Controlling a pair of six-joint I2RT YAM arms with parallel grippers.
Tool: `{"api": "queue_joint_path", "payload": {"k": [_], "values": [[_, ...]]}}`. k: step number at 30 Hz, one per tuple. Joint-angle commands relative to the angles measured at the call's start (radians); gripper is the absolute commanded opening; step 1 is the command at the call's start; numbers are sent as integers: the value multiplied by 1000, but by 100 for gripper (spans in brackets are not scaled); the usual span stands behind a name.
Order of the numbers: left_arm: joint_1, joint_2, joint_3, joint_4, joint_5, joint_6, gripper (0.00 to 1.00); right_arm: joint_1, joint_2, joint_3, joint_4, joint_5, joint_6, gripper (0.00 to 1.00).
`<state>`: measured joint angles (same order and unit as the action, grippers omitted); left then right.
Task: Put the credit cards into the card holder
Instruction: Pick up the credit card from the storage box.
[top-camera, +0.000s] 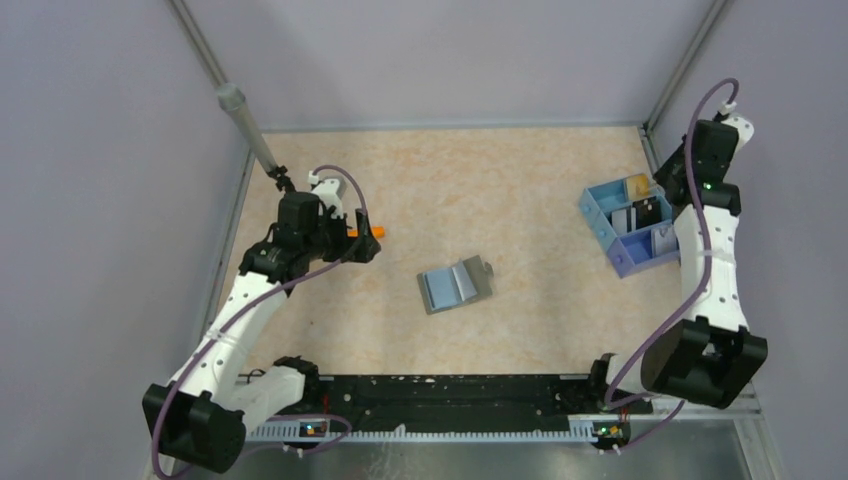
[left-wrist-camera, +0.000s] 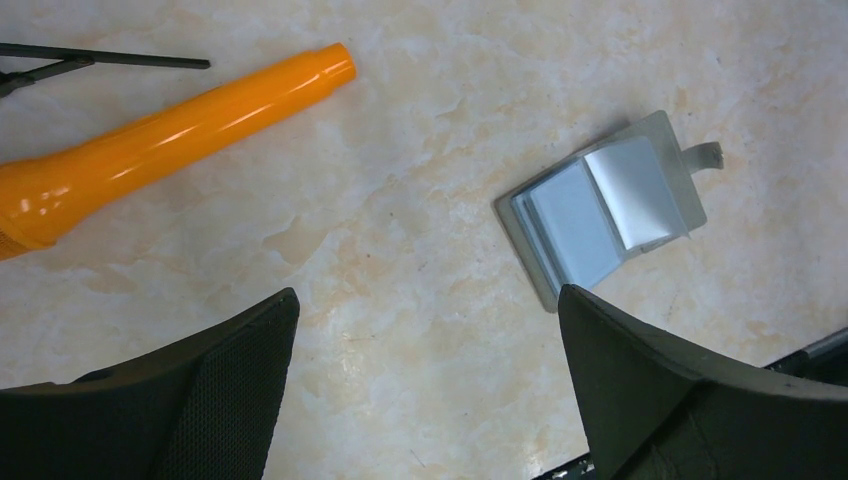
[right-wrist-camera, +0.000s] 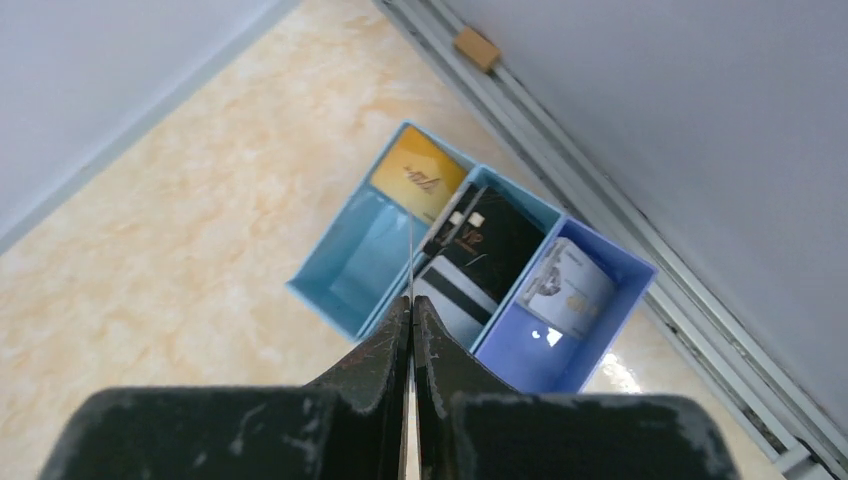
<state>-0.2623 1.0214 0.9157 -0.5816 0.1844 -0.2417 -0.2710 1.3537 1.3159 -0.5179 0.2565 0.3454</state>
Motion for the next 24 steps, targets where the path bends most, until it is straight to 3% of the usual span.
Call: {"api": "queue_joint_path", "payload": {"k": [1, 7, 12, 16, 24], "values": [[3, -36, -12, 62, 120, 8, 99, 27, -101, -19, -53, -235, 8, 0], [-17, -68, -50, 151, 254, -87, 98, 237, -141, -56, -142, -455, -37, 0], [-56, -86, -124, 278, 396, -165, 99, 496, -151, -82, -172, -641, -65, 0], [-115, -70, -153, 340, 501, -192, 99, 663, -130, -128, -133, -790, -73, 0], [-225, 15, -111, 344, 599, -145, 99, 838, -62, -184, 15, -1087, -72, 0]]}}
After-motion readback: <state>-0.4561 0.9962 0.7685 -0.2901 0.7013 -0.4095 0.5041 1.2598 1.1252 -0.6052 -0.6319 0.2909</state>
